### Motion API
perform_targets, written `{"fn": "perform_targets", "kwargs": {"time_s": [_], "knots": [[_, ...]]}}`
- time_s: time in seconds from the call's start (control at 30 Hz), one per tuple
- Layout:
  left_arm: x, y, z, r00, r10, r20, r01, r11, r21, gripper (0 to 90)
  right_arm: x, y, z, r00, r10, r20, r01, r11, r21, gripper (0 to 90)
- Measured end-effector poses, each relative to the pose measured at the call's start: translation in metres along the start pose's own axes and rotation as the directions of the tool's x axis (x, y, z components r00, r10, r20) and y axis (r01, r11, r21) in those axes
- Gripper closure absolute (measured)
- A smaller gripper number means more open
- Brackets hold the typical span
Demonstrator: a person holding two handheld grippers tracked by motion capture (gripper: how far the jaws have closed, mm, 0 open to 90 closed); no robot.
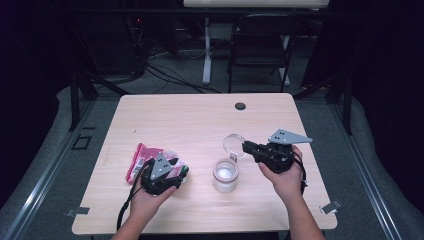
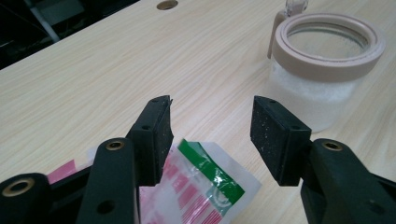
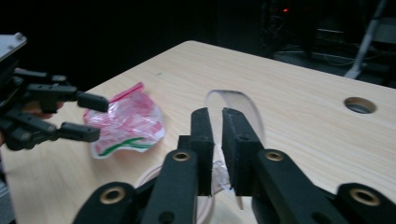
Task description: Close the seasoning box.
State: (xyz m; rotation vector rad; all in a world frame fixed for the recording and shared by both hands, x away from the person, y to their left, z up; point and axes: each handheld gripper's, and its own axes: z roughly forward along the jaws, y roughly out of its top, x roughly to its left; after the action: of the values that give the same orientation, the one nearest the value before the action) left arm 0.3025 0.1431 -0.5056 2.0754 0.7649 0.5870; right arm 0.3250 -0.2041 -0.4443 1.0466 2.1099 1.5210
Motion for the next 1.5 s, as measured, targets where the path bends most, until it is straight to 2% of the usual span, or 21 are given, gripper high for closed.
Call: {"fn": "perform_targets", "kwargs": {"time_s": [0.1, 0.33, 0.5, 0.63, 0.87, 1.03, 1.33, 1.5], "knots": [[-0.004, 0.002, 0.003, 0.9999, 0.008, 0.01, -0.008, 1.0, 0.003, 51.3, -0.006, -0.001, -0.003, 0.9995, 0.019, 0.025, -0.018, 1.0, -0.016, 90.0], [-0.01, 0.011, 0.004, 0.9996, 0.015, 0.022, -0.015, 0.9999, -0.004, 58.6, -0.023, -0.007, 0.0, 0.9944, 0.074, 0.075, -0.073, 0.997, -0.01, 90.0], [-0.013, 0.018, 0.005, 0.9994, 0.009, 0.034, -0.008, 0.9999, -0.008, 65.6, -0.03, -0.013, 0.01, 0.9922, 0.089, 0.088, -0.091, 0.996, 0.022, 90.0], [-0.016, 0.024, 0.007, 0.9989, 0.017, 0.043, -0.017, 0.9998, 0.008, 73.3, -0.033, -0.016, 0.016, 0.9915, 0.098, 0.085, -0.101, 0.994, 0.032, 90.0], [-0.021, 0.038, 0.015, 0.996, 0.024, 0.086, -0.025, 0.9995, 0.017, 85.6, -0.035, -0.019, 0.024, 0.9914, 0.101, 0.083, -0.106, 0.993, 0.057, 90.0], [-0.022, 0.052, 0.022, 0.9942, 0.019, 0.106, -0.02, 0.9998, 0.008, 88.1, -0.035, -0.02, 0.026, 0.9923, 0.099, 0.075, -0.104, 0.992, 0.066, 90.0], [-0.022, 0.075, 0.042, 0.9903, -0.011, 0.138, 0.013, 0.9998, -0.013, 88.9, -0.033, -0.02, 0.028, 0.9934, 0.092, 0.069, -0.097, 0.993, 0.072, 90.0], [-0.024, 0.087, 0.053, 0.9889, -0.005, 0.149, 0.007, 0.9998, -0.016, 89.4, -0.031, -0.02, 0.029, 0.994, 0.088, 0.065, -0.093, 0.993, 0.072, 90.0]]}}
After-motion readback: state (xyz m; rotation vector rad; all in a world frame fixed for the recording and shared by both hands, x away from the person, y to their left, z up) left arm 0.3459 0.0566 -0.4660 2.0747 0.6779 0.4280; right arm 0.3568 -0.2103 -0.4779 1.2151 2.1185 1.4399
